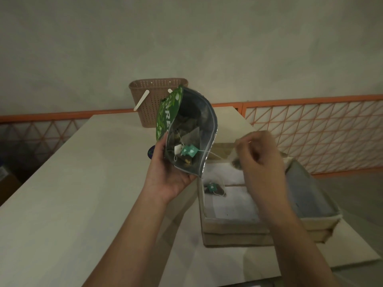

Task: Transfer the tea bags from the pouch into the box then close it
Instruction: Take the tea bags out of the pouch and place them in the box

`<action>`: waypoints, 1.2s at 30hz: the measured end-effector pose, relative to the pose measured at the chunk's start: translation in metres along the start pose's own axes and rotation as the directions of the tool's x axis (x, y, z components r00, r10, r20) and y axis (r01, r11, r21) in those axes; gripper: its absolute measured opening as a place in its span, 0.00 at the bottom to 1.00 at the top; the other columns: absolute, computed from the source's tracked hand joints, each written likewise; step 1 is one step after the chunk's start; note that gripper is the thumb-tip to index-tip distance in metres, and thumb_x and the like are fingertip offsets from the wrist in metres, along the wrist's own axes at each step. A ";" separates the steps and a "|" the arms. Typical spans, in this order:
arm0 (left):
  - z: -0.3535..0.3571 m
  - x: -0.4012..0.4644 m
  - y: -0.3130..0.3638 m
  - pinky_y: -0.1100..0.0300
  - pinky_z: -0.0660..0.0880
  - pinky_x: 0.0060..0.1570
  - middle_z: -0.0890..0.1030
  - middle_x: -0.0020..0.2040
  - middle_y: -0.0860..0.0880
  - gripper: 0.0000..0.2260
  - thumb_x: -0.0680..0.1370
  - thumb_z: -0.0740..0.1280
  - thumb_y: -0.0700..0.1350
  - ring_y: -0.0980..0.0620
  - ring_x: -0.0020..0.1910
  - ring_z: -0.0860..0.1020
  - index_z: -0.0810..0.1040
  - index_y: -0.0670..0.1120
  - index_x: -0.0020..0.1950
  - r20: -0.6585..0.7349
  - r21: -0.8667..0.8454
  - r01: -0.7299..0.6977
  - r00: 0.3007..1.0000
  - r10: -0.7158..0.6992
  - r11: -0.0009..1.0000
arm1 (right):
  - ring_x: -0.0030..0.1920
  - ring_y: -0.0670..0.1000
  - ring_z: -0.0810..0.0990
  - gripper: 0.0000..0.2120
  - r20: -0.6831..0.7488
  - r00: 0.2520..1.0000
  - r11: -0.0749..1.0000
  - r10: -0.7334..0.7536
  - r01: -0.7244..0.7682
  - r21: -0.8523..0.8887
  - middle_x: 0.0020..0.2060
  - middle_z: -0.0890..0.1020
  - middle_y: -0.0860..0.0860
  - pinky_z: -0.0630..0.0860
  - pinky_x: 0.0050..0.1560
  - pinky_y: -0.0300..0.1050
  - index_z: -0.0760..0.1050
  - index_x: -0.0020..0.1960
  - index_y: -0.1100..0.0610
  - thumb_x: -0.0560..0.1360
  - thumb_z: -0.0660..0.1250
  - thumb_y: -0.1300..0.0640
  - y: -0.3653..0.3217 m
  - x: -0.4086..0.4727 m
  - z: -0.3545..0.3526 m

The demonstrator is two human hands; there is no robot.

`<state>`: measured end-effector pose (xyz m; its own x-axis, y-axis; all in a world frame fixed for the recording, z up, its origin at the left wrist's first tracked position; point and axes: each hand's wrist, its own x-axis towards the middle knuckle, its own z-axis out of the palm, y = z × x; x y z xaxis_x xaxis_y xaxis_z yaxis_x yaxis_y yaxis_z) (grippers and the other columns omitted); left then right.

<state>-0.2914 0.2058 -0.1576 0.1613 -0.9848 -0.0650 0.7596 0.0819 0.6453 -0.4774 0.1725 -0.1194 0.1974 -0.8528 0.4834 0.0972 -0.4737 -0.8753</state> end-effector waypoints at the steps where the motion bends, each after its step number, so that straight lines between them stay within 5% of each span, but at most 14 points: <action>1: 0.000 -0.001 0.000 0.55 0.82 0.46 0.84 0.58 0.44 0.27 0.75 0.63 0.64 0.46 0.48 0.85 0.81 0.47 0.66 0.004 -0.006 -0.007 1.000 0.007 1.000 | 0.34 0.48 0.79 0.06 0.046 0.998 0.993 0.053 -0.048 -0.111 0.35 0.78 0.53 0.76 0.36 0.44 0.73 0.45 0.51 0.78 0.66 0.61 0.008 0.001 -0.002; 4: 0.000 -0.002 -0.001 0.55 0.83 0.45 0.85 0.58 0.44 0.27 0.75 0.64 0.62 0.46 0.48 0.85 0.81 0.47 0.66 0.007 -0.024 -0.014 1.000 0.014 1.000 | 0.36 0.48 0.83 0.08 0.112 0.984 0.947 0.135 -0.095 -0.307 0.37 0.79 0.48 0.79 0.38 0.45 0.75 0.42 0.48 0.75 0.69 0.60 0.021 0.003 -0.003; 8: -0.002 -0.001 -0.002 0.54 0.83 0.48 0.84 0.59 0.44 0.26 0.80 0.59 0.63 0.46 0.50 0.85 0.83 0.46 0.64 -0.017 -0.019 -0.004 1.000 0.004 1.000 | 0.40 0.40 0.76 0.06 0.135 0.991 0.907 0.010 0.047 -0.418 0.42 0.78 0.40 0.70 0.38 0.29 0.77 0.44 0.48 0.74 0.70 0.60 0.020 0.001 0.005; 12: 0.001 -0.003 -0.002 0.54 0.81 0.51 0.83 0.62 0.44 0.26 0.79 0.60 0.62 0.46 0.53 0.84 0.85 0.46 0.63 -0.018 0.017 -0.016 1.000 0.017 1.000 | 0.52 0.41 0.74 0.10 0.152 0.981 0.922 -0.122 0.169 -0.348 0.54 0.71 0.42 0.73 0.49 0.34 0.78 0.53 0.46 0.73 0.72 0.52 0.013 -0.004 0.022; 16: 0.000 -0.003 0.000 0.54 0.76 0.57 0.82 0.63 0.45 0.25 0.82 0.57 0.61 0.47 0.58 0.81 0.82 0.47 0.65 -0.045 0.009 -0.013 0.999 0.013 1.000 | 0.62 0.52 0.72 0.18 0.244 0.964 0.816 -0.104 0.223 -0.533 0.61 0.69 0.50 0.77 0.57 0.45 0.80 0.58 0.43 0.69 0.76 0.48 0.015 0.000 0.041; 20: 0.000 -0.004 0.000 0.54 0.78 0.55 0.82 0.63 0.44 0.25 0.83 0.56 0.62 0.47 0.58 0.81 0.79 0.46 0.68 -0.031 0.012 0.002 1.000 -0.002 1.000 | 0.58 0.53 0.72 0.11 0.235 0.970 0.758 -0.065 0.201 -0.620 0.55 0.70 0.51 0.79 0.52 0.49 0.81 0.53 0.44 0.71 0.74 0.48 0.016 0.002 0.054; 22: 0.002 -0.005 -0.001 0.54 0.81 0.52 0.82 0.63 0.43 0.26 0.83 0.56 0.62 0.46 0.57 0.83 0.80 0.45 0.67 -0.018 0.002 0.003 1.000 -0.003 1.000 | 0.55 0.52 0.73 0.07 0.199 0.977 0.807 -0.080 0.181 -0.562 0.53 0.71 0.51 0.79 0.50 0.46 0.82 0.52 0.47 0.74 0.72 0.48 0.015 0.003 0.056; 25: 0.003 -0.005 0.000 0.51 0.76 0.59 0.76 0.72 0.40 0.28 0.83 0.56 0.62 0.43 0.66 0.76 0.76 0.44 0.73 -0.037 0.012 0.007 0.999 -0.006 1.000 | 0.54 0.50 0.75 0.06 0.157 0.987 0.919 -0.028 0.088 -0.385 0.53 0.70 0.49 0.77 0.56 0.42 0.82 0.52 0.52 0.77 0.69 0.53 0.014 0.007 0.054; 30: 0.002 -0.003 0.000 0.49 0.71 0.67 0.77 0.72 0.40 0.28 0.82 0.57 0.63 0.42 0.74 0.72 0.76 0.46 0.73 -0.077 0.015 0.007 0.997 -0.006 1.000 | 0.54 0.48 0.67 0.06 0.005 0.977 0.882 -0.212 0.194 -0.430 0.51 0.68 0.48 0.61 0.53 0.22 0.84 0.50 0.55 0.75 0.71 0.55 0.014 0.008 0.048; 33: 0.003 -0.004 0.000 0.49 0.77 0.60 0.80 0.68 0.40 0.29 0.81 0.57 0.64 0.43 0.64 0.80 0.74 0.46 0.74 -0.080 0.026 0.005 0.997 -0.003 1.000 | 0.52 0.49 0.67 0.05 0.038 0.944 0.804 -0.329 0.301 -0.512 0.48 0.69 0.49 0.61 0.51 0.23 0.85 0.47 0.51 0.71 0.75 0.53 0.019 0.006 0.045; 36: 0.006 -0.006 0.001 0.53 0.82 0.52 0.83 0.64 0.41 0.28 0.82 0.55 0.64 0.46 0.56 0.85 0.75 0.46 0.73 -0.063 0.037 -0.001 0.998 0.003 0.999 | 0.55 0.49 0.67 0.14 0.112 0.972 0.853 -0.206 0.235 -0.466 0.49 0.70 0.49 0.63 0.50 0.28 0.83 0.39 0.49 0.69 0.70 0.39 0.018 0.003 0.045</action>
<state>-0.2949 0.2106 -0.1523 0.2028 -0.9729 -0.1109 0.7357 0.0767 0.6729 -0.4312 0.1715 -0.1343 0.2813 -0.7067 0.6492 -0.3251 -0.7067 -0.6285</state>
